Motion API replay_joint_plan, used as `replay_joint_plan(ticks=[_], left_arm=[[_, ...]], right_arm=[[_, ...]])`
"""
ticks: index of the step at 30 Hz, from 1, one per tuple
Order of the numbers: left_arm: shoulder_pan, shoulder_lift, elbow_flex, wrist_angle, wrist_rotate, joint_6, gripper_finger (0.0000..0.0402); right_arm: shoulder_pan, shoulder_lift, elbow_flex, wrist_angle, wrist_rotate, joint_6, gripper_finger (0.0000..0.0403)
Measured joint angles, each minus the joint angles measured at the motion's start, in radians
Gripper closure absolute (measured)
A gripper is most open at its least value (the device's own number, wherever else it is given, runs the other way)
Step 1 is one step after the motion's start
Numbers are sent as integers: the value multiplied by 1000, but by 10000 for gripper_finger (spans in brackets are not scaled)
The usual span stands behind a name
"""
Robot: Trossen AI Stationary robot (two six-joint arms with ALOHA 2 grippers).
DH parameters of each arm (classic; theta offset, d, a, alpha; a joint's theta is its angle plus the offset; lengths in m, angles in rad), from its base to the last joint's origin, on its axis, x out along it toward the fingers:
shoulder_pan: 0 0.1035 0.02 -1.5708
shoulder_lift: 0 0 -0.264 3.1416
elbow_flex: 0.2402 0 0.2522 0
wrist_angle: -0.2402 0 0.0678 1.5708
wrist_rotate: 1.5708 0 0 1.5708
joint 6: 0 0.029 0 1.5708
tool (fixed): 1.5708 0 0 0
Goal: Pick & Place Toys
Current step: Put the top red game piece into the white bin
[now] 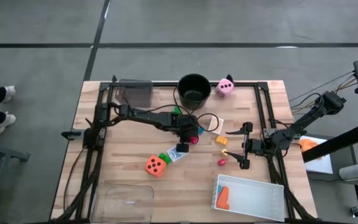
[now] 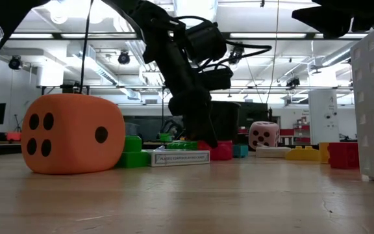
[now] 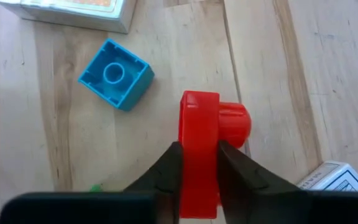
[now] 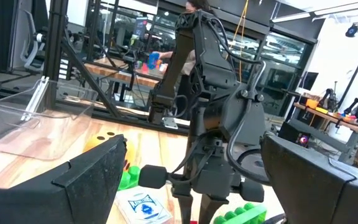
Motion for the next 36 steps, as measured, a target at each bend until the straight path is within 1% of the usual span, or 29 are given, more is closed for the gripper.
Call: replay_joint_plan(ticks=[18, 28, 32, 36], left_arm=[[-18, -67, -9, -18, -4, -26, 341], [-48, -148, -7, -7, 0, -27, 342], [-66, -183, -6, 9, 1, -35, 342], [-87, -222, -6, 31, 4, -52, 342]], right_arm=[[0, 12, 0, -6, 0, 11, 41], [0, 96, 0, -8, -8, 59, 41], [-1, 144, 21, -15, -9, 73, 41], [-24, 183, 83, -108, -11, 110, 41]])
